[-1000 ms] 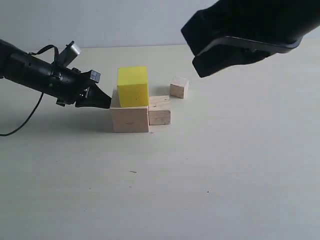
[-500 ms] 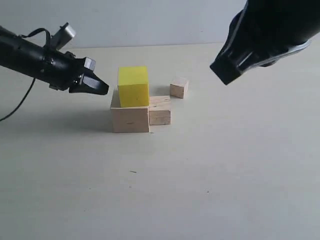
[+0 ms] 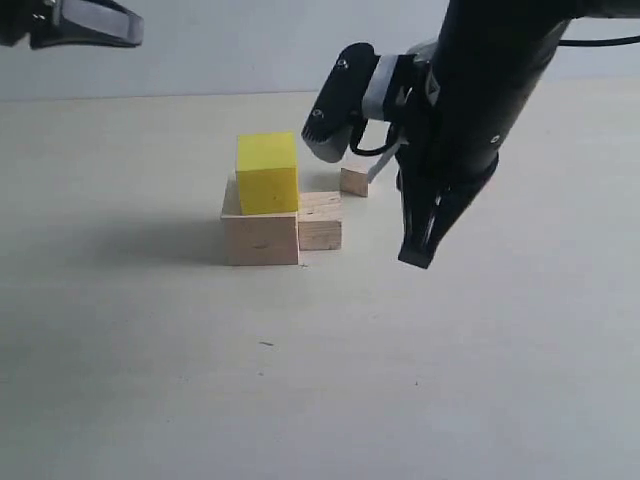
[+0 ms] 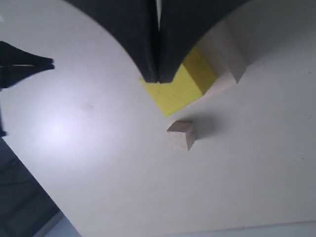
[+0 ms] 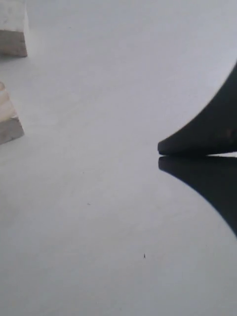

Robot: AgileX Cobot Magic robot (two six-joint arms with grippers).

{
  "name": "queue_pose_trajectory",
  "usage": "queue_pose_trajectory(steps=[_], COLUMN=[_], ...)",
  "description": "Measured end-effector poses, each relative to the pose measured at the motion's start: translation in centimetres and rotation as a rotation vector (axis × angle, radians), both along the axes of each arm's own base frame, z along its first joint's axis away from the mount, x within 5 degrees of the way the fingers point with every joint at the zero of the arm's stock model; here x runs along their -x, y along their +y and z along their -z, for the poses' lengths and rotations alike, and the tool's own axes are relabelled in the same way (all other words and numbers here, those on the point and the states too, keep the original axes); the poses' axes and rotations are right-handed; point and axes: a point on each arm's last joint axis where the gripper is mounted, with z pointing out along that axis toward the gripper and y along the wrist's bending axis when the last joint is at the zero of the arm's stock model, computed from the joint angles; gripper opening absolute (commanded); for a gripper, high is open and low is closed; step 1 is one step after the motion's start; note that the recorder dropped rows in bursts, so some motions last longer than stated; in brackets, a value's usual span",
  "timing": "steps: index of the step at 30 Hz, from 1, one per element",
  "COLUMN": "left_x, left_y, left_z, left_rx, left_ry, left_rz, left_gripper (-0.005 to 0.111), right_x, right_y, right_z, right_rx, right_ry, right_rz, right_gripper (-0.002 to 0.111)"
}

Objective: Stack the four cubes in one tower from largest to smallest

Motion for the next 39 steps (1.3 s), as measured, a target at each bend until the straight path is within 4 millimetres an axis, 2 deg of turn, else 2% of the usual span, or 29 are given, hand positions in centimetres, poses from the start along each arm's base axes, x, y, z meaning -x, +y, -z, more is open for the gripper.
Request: queue_pose_trajectory(steps=[3, 6, 9, 12, 15, 21, 25, 32, 39], left_x=[2.2, 3.8, 4.4, 4.6, 4.4, 3.6, 2.7, 1.1, -0.4], left_y=[0.6, 1.2, 1.6, 1.7, 1.7, 1.6, 1.4, 1.2, 0.6], left_z=[-1.9, -2.3, -1.3, 0.5, 2.0, 3.6, 5.3, 8.8, 11.9], left_rx=[-0.032, -0.094, -0.133, -0.152, -0.16, -0.153, -0.158, -0.18, -0.12], left_ry=[-0.048, -0.063, -0.031, 0.027, 0.08, 0.136, 0.2, 0.293, 0.348], left_rz=[-0.026, -0.058, -0.076, -0.077, -0.076, -0.083, -0.071, -0.044, -0.014], left_gripper=[0.0, 0.0, 0.0, 0.0, 0.0, 0.0, 0.0, 0.0, 0.0], right_x=[-2.3, -4.7, -6.5, -7.5, -7.9, -8.3, -9.0, -10.9, -11.3], right_y=[-0.3, -1.3, -2.5, -3.1, -3.0, -2.0, -1.8, -3.2, -2.4], right_z=[1.2, 1.7, 1.8, 1.7, 1.5, 1.3, 2.6, 4.0, 5.0], right_rx=[0.005, -0.048, -0.189, -0.349, -0.474, -0.633, -0.654, -0.817, -0.914], right_ry=[0.006, 0.02, 0.078, 0.144, 0.187, 0.228, 0.273, 0.416, 0.527], right_rz=[0.046, 0.177, 0.324, 0.448, 0.513, 0.585, 0.655, 0.854, 0.878], right_gripper=[0.0, 0.0, 0.0, 0.0, 0.0, 0.0, 0.0, 0.0, 0.0])
